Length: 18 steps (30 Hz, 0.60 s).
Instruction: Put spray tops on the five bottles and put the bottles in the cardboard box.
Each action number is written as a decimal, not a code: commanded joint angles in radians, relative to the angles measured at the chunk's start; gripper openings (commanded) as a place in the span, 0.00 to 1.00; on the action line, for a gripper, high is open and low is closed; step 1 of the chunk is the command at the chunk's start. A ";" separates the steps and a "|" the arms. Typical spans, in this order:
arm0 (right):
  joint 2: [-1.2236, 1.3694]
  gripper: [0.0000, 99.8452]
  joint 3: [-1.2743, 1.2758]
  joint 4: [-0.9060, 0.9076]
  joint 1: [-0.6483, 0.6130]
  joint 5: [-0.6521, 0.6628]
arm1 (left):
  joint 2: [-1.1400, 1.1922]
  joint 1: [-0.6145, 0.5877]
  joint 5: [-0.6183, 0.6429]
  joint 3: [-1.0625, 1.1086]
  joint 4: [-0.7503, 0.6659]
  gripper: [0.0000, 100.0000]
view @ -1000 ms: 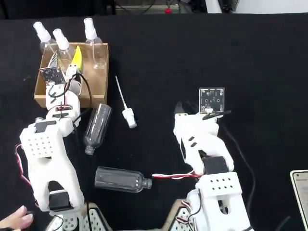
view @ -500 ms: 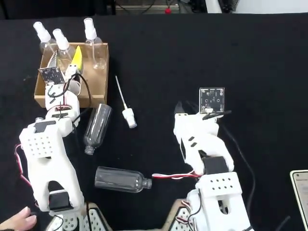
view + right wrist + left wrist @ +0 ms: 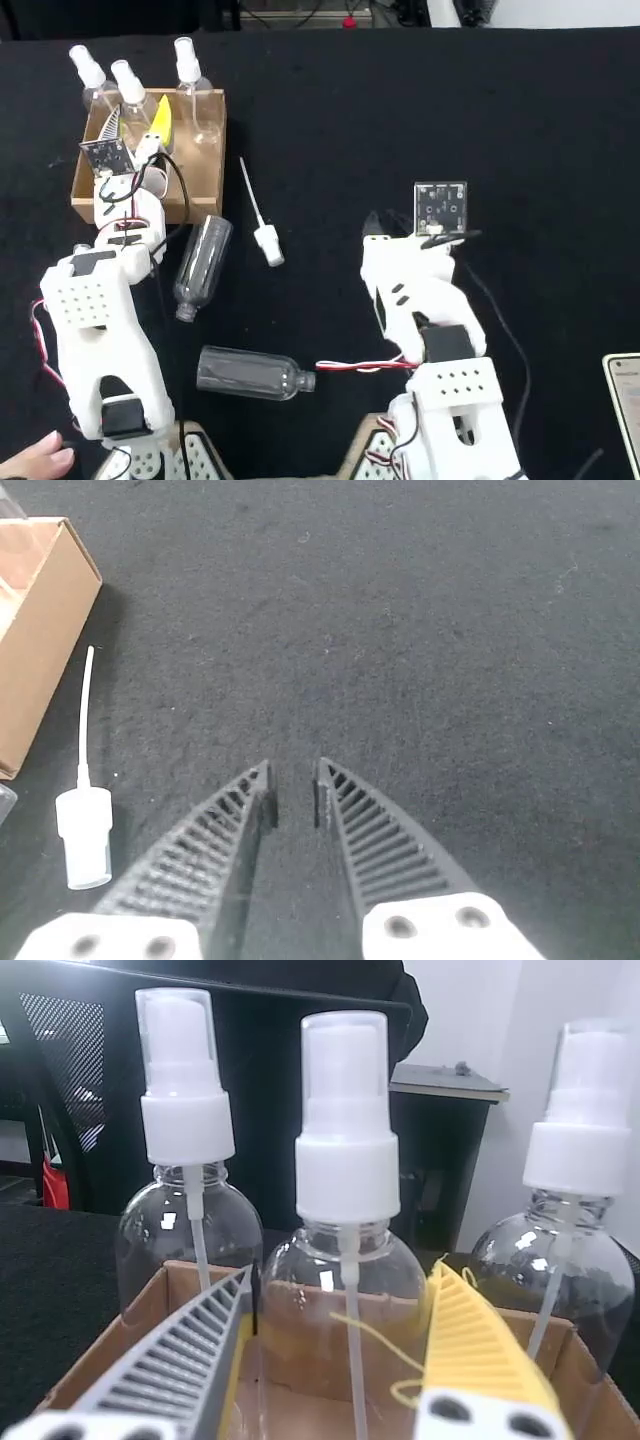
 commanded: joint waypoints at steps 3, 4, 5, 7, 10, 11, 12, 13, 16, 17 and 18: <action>-0.015 0.07 -0.012 -0.026 0.009 0.008 | -0.015 -0.005 0.000 -0.028 0.009 0.26; -0.015 0.07 -0.012 -0.026 0.009 0.008 | -0.015 -0.008 0.000 -0.028 0.009 0.26; -0.015 0.07 -0.012 -0.026 0.009 0.008 | -0.015 -0.012 0.000 -0.028 0.009 0.26; -0.015 0.07 -0.012 -0.026 0.009 0.008 | -0.015 -0.016 0.000 -0.027 0.009 0.26; -0.015 0.07 -0.012 -0.026 0.009 0.008 | -0.037 -0.018 0.002 -0.004 0.009 0.26; -0.015 0.07 -0.012 -0.026 0.009 0.008 | -0.058 -0.016 0.003 0.015 0.009 0.26; -0.015 0.07 -0.012 -0.026 0.009 0.008 | -0.081 -0.013 0.006 0.038 0.009 0.26; -0.015 0.07 -0.012 -0.026 0.009 0.008 | -0.109 -0.012 0.006 0.059 0.009 0.26; -0.015 0.07 -0.012 -0.026 0.009 0.008 | -0.176 -0.012 0.005 0.093 0.040 0.26; -0.015 0.07 -0.012 -0.026 0.009 0.008 | -0.195 -0.015 0.005 0.096 0.086 0.26; -0.015 0.07 -0.012 -0.026 0.009 0.008 | -0.209 -0.019 0.006 0.096 0.138 0.26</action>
